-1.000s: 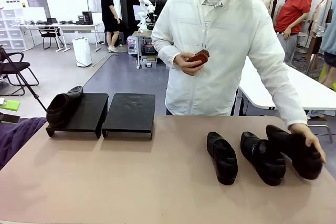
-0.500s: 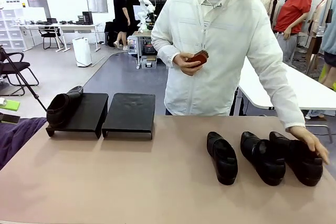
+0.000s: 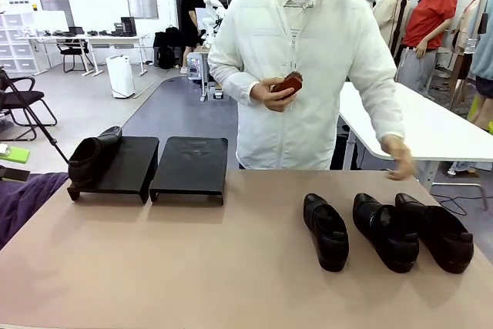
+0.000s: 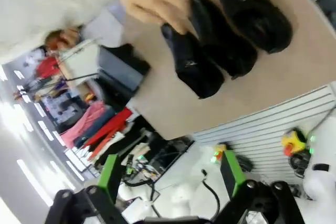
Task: Organize the shoes by placing them on the stand.
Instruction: Pick up one Shoe and place it in the middle of the table.
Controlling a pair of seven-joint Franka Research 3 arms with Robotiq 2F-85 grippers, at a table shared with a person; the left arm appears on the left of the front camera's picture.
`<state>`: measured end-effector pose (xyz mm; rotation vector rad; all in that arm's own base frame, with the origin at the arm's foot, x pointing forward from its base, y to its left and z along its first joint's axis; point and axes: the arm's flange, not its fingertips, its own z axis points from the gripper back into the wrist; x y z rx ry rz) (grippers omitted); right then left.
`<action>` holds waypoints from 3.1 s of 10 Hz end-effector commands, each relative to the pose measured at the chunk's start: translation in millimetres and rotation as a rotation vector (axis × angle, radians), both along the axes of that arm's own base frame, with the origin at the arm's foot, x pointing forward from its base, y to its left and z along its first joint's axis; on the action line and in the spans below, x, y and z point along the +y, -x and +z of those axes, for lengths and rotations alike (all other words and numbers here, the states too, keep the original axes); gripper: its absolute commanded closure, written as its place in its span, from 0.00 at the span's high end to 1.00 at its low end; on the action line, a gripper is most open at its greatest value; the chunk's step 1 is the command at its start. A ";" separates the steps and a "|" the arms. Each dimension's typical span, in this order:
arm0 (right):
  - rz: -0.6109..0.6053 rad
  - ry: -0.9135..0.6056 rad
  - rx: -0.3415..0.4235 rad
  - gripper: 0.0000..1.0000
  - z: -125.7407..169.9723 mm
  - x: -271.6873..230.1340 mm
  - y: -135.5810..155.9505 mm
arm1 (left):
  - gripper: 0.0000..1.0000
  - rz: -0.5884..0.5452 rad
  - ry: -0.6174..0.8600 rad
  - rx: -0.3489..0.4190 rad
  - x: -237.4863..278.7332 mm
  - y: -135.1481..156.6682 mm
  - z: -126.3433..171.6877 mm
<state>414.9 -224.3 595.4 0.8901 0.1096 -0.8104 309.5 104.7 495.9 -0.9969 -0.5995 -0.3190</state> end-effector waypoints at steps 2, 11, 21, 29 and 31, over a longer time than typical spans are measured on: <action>0.170 0.277 0.179 1.00 -55.2 131.6 -80.1 | 1.00 0.004 0.020 -0.001 -0.5 0.6 2.9; 0.317 0.744 0.179 1.00 -200.7 392.6 -107.2 | 1.00 0.004 0.020 -0.001 -0.5 0.6 2.9; 0.804 0.666 -0.032 1.00 -233.4 424.2 -75.6 | 1.00 0.004 0.020 -0.001 -0.5 0.6 2.9; 0.718 0.644 -0.037 0.00 -255.8 425.7 -86.2 | 1.00 0.004 0.020 -0.001 -0.5 0.6 2.9; 0.717 0.632 -0.028 0.00 -257.3 424.8 -86.0 | 1.00 0.004 0.020 -0.001 -0.5 0.6 2.9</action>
